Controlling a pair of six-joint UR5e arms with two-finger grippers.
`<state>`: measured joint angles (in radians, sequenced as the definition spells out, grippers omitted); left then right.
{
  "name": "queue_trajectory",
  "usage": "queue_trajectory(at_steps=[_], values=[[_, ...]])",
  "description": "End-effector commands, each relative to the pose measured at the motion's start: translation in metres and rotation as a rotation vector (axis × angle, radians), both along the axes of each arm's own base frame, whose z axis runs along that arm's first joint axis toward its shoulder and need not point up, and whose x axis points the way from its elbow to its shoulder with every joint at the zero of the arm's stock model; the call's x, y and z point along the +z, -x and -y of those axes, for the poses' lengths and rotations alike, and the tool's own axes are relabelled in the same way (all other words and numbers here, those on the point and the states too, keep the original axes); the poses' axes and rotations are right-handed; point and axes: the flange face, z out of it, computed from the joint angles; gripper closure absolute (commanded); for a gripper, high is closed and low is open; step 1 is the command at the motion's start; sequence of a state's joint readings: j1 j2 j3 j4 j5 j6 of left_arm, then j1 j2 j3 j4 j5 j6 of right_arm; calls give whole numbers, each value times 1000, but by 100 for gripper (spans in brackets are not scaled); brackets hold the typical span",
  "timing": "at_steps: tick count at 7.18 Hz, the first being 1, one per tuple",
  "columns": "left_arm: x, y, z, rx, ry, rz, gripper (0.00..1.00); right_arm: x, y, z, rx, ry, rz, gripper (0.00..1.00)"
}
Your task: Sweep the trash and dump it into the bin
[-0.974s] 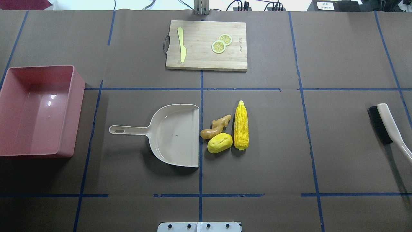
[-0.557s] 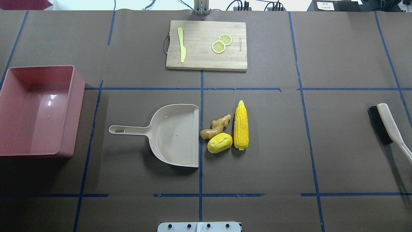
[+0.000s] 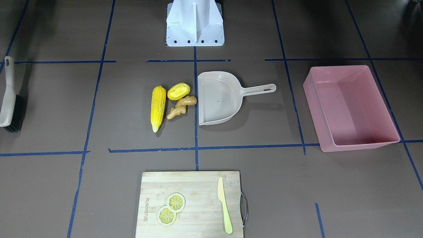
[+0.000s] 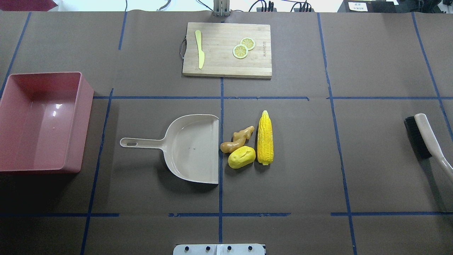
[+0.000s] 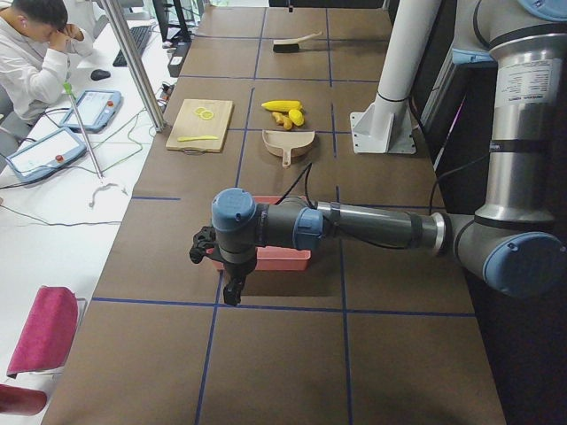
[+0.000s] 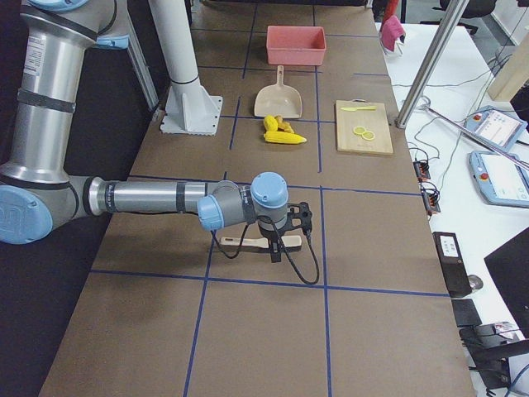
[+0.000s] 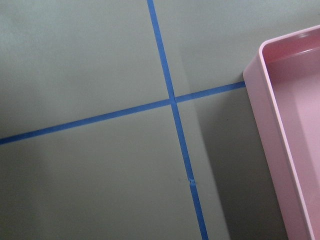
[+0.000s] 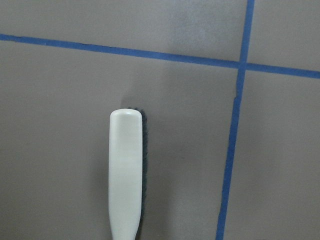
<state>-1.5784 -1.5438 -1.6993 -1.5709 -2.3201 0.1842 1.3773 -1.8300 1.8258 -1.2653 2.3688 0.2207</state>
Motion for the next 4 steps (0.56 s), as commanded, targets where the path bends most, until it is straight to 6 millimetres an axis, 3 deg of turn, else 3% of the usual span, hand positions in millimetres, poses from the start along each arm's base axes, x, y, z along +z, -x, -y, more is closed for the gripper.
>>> queue_trajectory(at_steps=[1, 3, 4], values=[[3, 0, -2, 0, -9, -2, 0, 10, 48, -38, 53, 29, -2, 0], [-4, 2, -4, -3, -26, -3, 0, 14, 90, -55, 11, 28, -34, 12], [-3, 3, -4, -5, -25, -3, 0, 13, 100, -58, -3, 20, -34, 8]])
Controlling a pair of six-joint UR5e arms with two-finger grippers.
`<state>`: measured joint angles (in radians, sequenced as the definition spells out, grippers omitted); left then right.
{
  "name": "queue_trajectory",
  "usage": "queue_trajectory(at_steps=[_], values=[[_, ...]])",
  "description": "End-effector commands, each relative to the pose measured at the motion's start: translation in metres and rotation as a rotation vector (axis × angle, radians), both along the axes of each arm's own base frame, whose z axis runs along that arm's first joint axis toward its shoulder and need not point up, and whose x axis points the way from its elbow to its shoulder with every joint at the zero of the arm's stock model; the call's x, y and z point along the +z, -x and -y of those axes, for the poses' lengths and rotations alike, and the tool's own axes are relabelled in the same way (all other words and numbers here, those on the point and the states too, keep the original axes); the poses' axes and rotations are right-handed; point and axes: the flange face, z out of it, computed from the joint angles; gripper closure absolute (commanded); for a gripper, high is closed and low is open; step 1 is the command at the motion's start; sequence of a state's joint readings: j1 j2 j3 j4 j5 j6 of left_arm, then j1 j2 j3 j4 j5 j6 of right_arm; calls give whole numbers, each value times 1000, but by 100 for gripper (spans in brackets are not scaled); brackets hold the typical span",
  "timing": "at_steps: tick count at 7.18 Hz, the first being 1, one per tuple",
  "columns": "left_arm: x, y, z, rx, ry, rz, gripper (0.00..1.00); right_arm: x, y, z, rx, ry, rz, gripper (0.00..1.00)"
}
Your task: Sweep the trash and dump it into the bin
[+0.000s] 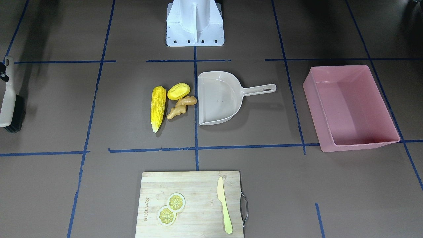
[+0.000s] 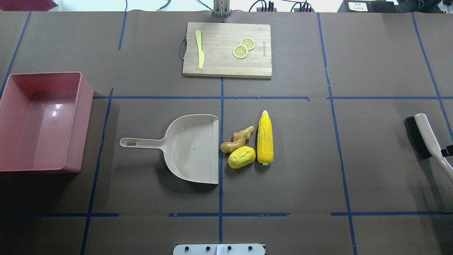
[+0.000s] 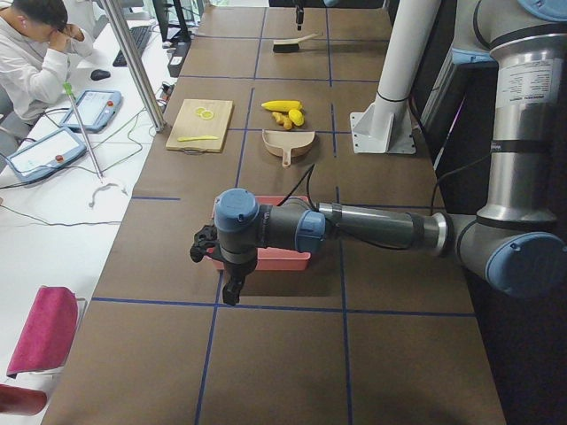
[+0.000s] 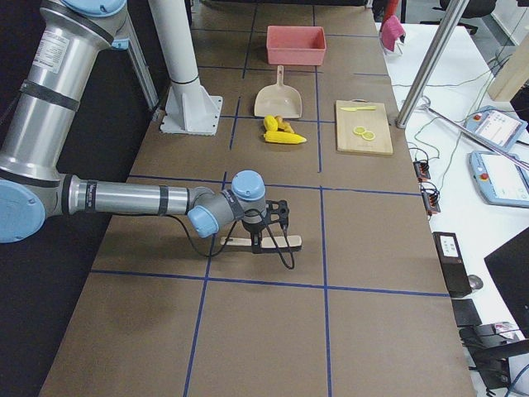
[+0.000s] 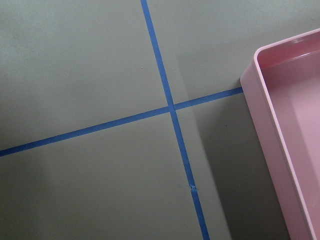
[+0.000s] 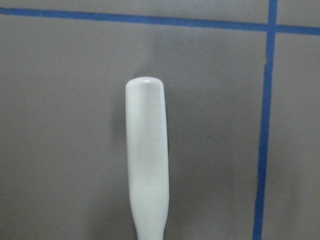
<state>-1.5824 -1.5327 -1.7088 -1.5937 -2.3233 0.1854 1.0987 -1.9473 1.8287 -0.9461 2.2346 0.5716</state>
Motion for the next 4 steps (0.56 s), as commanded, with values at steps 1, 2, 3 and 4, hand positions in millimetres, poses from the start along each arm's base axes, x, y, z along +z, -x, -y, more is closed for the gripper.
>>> queue_trajectory(at_steps=[1, 2, 3, 4], values=[[0, 1, -1, -2, -2, -1, 0, 4, 26, -9, -28, -5, -30, 8], [0, 1, -1, -2, -2, -1, 0, 16, 31, -12, -37, 7, -55, 11], [1, 1, -1, -2, 0, -1, 0, 30, 32, -14, -46, 26, -69, 16], [2, 1, -1, -2, 3, -1, 0, 30, 33, -15, -50, 29, -69, 30]])
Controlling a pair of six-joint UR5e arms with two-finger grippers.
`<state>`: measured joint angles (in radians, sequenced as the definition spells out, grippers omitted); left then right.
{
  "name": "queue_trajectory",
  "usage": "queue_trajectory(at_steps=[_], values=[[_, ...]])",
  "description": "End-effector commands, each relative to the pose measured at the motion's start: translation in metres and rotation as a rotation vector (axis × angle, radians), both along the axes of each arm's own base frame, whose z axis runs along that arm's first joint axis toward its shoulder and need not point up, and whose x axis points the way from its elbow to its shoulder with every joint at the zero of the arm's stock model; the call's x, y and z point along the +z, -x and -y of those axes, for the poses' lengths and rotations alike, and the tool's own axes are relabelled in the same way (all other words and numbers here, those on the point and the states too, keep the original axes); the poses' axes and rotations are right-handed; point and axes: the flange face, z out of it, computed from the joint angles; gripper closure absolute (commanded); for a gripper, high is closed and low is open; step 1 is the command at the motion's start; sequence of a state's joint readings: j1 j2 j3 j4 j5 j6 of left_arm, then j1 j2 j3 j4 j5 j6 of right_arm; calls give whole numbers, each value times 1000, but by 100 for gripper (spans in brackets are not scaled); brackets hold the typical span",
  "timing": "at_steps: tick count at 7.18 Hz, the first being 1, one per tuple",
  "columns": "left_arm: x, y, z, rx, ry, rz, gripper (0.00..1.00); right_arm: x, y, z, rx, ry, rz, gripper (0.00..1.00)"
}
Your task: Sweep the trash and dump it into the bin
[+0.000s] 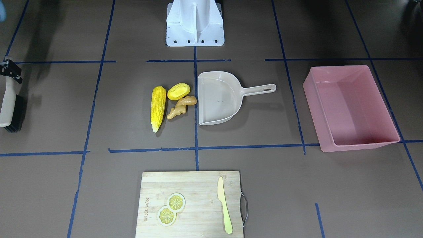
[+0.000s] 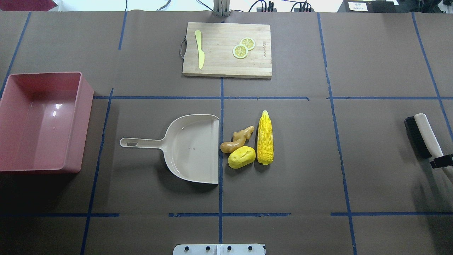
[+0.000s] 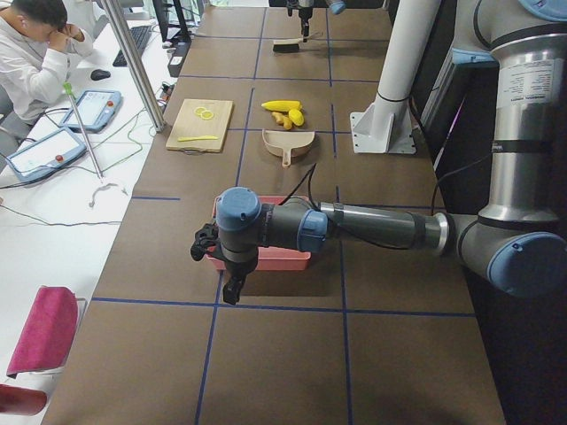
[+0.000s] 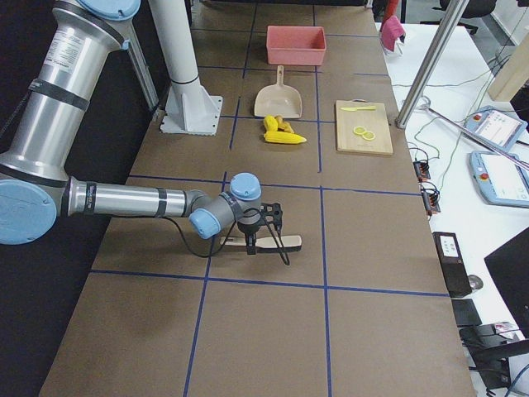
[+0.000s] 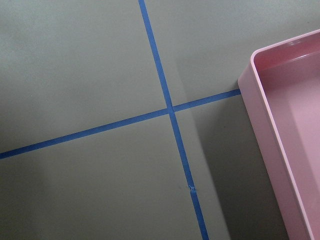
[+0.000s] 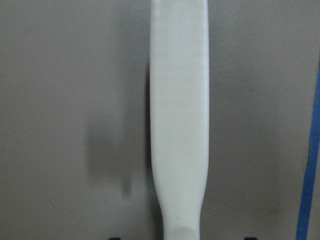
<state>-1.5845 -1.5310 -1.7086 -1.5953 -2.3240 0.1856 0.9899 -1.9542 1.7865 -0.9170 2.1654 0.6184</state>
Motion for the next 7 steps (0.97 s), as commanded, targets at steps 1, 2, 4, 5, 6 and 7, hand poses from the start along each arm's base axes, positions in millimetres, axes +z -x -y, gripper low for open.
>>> queue_trajectory(at_steps=[1, 2, 4, 5, 6, 7], values=[[1, 0, 0, 0, 3, 0, 0, 6, 5, -3, -13, 10, -10, 59], [2, 0, 1, -2, 12, -6, 0, 6, 8, -3, -24, 6, -9, 99], [0, 0, 5, -6, 18, -7, 0, 3, 8, -2, -23, 12, -2, 100], [5, 0, 2, -3, 17, -8, 0, -7, 11, -1, -34, 9, 24, 100], [-2, -1, 3, -5, 15, -13, 0, -25, 16, 4, -37, 21, 31, 100], [-9, -6, 3, 1, 12, -83, 0, -62, 19, 8, -36, 36, 20, 100]])
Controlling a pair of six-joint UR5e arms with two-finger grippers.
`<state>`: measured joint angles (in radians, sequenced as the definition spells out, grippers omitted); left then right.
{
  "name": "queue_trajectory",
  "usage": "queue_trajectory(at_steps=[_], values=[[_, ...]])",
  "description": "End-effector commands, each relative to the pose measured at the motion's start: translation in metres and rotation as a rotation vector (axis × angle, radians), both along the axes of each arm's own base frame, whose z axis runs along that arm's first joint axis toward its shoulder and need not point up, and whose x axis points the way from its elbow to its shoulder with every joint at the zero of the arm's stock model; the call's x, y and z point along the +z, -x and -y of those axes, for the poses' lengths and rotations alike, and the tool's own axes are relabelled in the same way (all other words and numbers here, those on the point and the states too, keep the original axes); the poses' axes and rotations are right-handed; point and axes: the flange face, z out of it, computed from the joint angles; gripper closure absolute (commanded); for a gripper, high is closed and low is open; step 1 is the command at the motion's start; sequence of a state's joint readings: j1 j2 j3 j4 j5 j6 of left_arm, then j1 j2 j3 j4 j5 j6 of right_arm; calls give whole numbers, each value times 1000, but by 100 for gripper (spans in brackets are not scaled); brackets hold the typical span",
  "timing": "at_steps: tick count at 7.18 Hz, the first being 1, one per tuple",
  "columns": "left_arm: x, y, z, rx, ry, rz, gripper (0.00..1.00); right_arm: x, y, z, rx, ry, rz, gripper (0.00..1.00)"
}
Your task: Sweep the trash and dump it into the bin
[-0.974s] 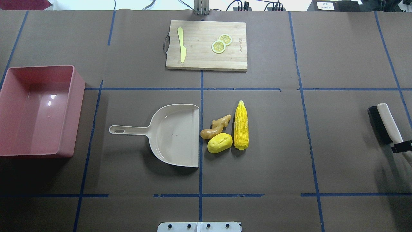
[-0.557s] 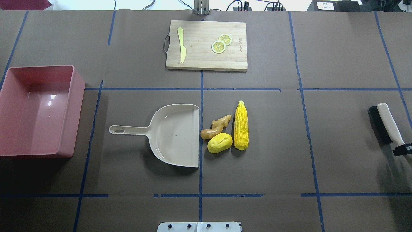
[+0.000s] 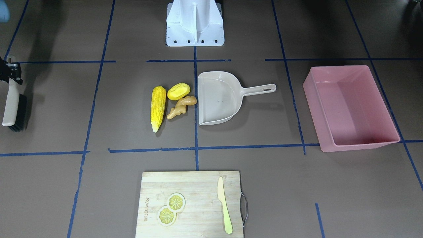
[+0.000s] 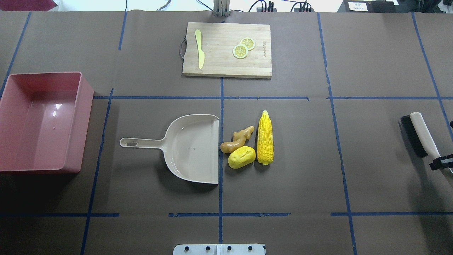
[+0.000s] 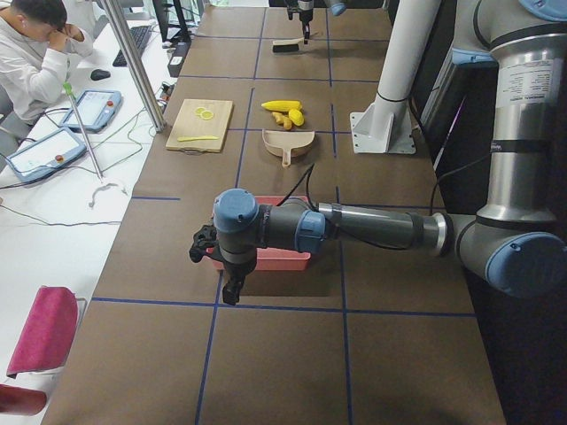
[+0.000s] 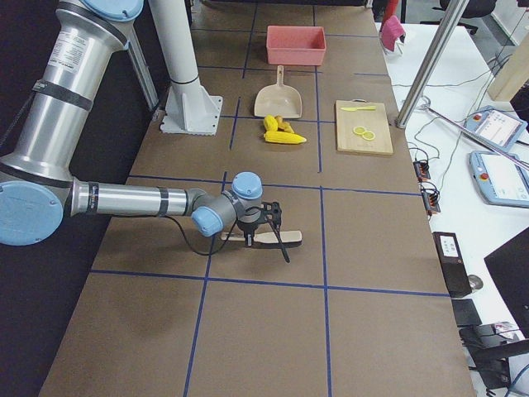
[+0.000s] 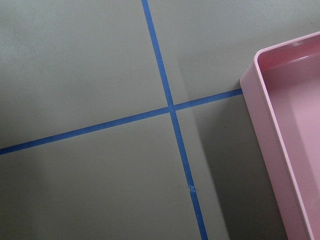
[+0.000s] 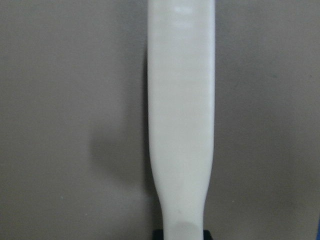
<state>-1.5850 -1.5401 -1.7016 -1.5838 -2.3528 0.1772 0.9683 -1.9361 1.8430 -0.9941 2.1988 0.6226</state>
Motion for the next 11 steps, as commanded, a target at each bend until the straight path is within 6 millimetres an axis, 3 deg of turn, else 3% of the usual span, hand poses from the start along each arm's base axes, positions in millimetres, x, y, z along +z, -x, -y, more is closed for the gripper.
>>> queue_trajectory(at_steps=[1, 3, 4, 6, 7, 8, 9, 10, 11], values=[[-19, -7, -2, 10, -27, -114, 0, -68, 7, 10, 4, 17, -9, 100], [-54, -17, 16, 49, -200, -103, 3, -99, 29, 41, 42, 47, -16, 100], [-72, -44, 21, 108, -316, -119, 10, -103, 33, 46, 41, 38, -19, 100], [-111, -98, 35, 202, -435, -147, 3, -108, 36, 47, 40, 28, -15, 100], [-146, -143, 29, 284, -505, -169, 1, -110, 36, 47, 39, 23, -14, 100], [-185, -208, 24, 410, -584, -208, 1, -111, 35, 46, 39, 21, -12, 100], [-227, -256, 30, 481, -638, -252, 0, -110, 35, 46, 37, 22, -13, 100], [-232, -286, 23, 537, -655, -267, 3, -110, 35, 46, 37, 20, -14, 100], [-254, -312, 27, 575, -687, -287, 0, -112, 36, 47, 37, 21, -10, 100]])
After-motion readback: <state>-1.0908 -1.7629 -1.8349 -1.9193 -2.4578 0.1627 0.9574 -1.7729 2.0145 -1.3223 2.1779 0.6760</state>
